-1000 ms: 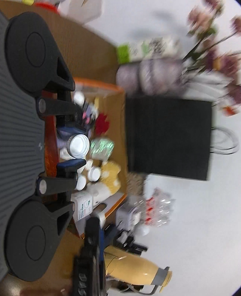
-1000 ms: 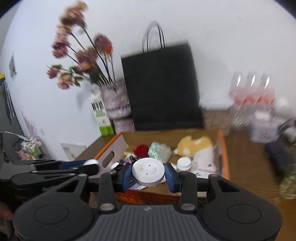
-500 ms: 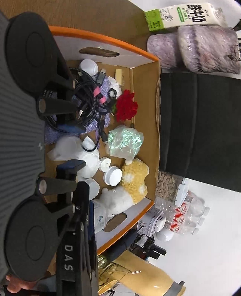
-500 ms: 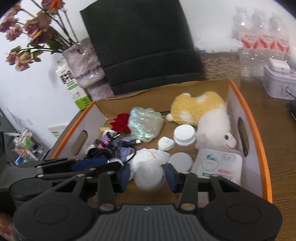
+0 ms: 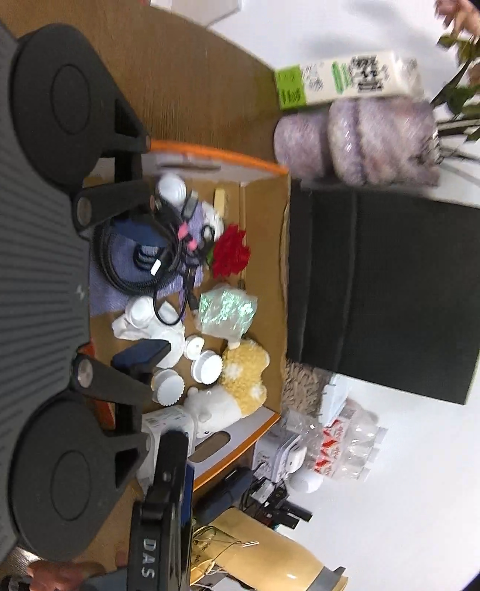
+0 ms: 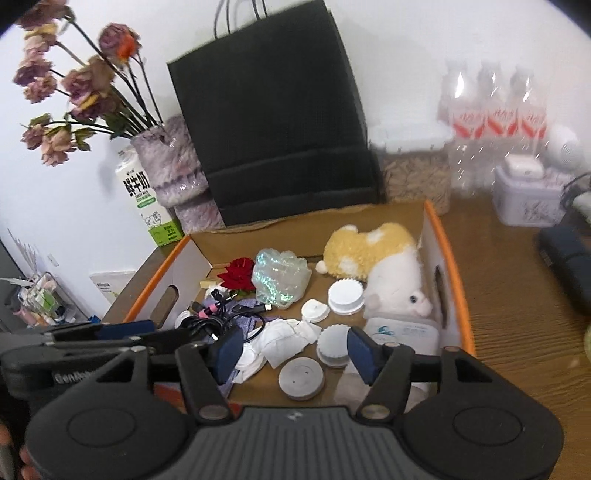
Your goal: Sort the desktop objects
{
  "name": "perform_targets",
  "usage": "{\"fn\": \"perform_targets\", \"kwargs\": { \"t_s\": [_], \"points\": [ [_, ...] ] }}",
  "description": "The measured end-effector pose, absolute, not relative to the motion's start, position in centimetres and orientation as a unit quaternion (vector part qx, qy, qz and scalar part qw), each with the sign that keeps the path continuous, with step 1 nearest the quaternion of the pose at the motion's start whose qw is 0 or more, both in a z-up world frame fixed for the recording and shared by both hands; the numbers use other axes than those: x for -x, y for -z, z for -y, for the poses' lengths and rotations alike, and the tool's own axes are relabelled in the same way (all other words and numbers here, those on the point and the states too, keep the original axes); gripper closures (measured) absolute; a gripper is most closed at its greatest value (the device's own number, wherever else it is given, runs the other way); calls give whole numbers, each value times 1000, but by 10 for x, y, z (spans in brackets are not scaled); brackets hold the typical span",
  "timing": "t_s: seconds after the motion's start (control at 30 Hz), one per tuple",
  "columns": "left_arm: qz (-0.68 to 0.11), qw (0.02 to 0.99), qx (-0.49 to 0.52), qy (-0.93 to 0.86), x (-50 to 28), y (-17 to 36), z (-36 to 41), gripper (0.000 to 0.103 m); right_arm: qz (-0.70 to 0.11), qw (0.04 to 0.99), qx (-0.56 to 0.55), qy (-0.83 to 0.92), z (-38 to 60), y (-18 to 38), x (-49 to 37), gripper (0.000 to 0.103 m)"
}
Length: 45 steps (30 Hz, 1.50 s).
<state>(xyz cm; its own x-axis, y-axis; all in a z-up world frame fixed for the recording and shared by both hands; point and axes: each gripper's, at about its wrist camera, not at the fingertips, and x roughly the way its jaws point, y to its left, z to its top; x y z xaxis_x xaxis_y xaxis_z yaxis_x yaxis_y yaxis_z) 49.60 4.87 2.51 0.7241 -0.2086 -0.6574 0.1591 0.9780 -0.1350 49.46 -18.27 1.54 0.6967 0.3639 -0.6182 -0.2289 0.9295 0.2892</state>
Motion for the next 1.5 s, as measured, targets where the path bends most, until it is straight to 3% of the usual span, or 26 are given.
{"fn": "perform_targets", "kwargs": {
  "t_s": [0.1,0.33,0.57,0.93,1.23,1.5],
  "points": [
    [-346,933,42,88,-474,-37,-58,31,-339,926,-83,-144,196,-27,-474,32],
    [-331,939,45,76,-404,-60,-70,20,-322,933,-107,-117,235,-45,-417,23],
    [-295,950,38,95,-309,-56,-65,7,-310,938,-83,-128,235,-35,-331,21],
    [-257,966,11,19,-188,-34,-42,6,-284,943,-40,-168,220,-19,-189,21],
    [-136,990,-41,23,-69,-24,-26,0,-190,968,36,-163,230,-22,-78,16],
    [-175,983,-20,46,-57,-12,-19,0,-190,965,17,-178,249,-5,-35,16]
  ]
}}
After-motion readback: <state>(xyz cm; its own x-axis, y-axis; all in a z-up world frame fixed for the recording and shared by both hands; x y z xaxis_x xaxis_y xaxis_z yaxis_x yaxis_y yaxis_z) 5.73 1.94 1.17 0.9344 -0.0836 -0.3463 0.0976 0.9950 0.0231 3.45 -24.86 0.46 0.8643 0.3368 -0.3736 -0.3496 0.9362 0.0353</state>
